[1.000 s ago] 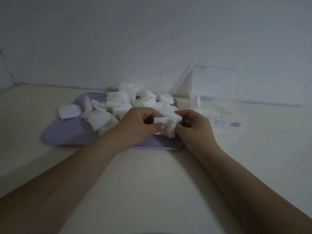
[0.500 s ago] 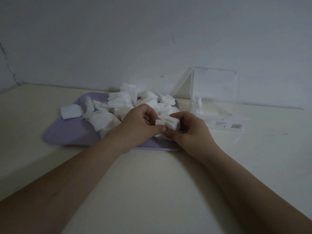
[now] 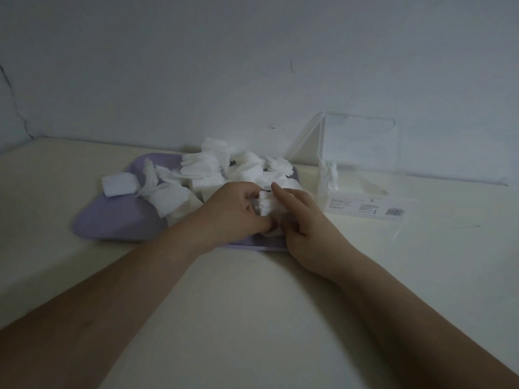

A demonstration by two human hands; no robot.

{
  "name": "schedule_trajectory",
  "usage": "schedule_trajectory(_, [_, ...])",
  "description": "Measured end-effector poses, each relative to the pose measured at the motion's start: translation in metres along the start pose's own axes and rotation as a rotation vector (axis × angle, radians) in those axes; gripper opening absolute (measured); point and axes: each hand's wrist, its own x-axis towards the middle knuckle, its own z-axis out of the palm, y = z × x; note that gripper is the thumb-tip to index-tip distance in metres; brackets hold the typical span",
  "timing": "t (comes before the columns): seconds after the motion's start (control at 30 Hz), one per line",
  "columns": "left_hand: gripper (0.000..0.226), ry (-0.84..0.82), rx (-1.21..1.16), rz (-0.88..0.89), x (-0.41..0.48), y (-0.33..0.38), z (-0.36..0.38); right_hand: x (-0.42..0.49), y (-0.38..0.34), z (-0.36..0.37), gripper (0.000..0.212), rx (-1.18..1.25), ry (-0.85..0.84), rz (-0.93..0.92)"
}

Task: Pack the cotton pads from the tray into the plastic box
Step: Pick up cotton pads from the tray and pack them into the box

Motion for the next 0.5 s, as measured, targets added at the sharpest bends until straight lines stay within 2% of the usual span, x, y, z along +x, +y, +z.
schedule_trajectory(0.1, [0.013,0.005,0.034,0.054,0.000,-0.004,0.006,0.002,0.000,0.004,0.070,-0.079,-0.025,-0.006])
schedule_trajectory(0.23, [0.020,0.058,0.073,0.117,-0.001,-0.005,0.010,0.004,-0.002,0.000,0.051,0.025,0.200,-0.011])
schedule_trajectory(0.3, [0.026,0.071,0.032,0.091,-0.001,-0.006,0.011,0.006,0.001,-0.003,0.037,0.045,0.244,0.048])
schedule_trajectory(0.37, [0.026,0.117,0.015,0.066,-0.001,-0.006,0.013,0.007,0.005,-0.003,0.031,0.043,0.263,0.100])
schedule_trajectory(0.43, [0.025,0.237,0.124,0.109,-0.002,-0.003,0.011,0.008,0.006,-0.002,0.031,0.035,0.293,0.124])
schedule_trajectory(0.5, [0.020,0.376,0.349,0.204,0.002,0.003,0.004,0.009,0.008,-0.001,0.029,0.066,0.336,0.157])
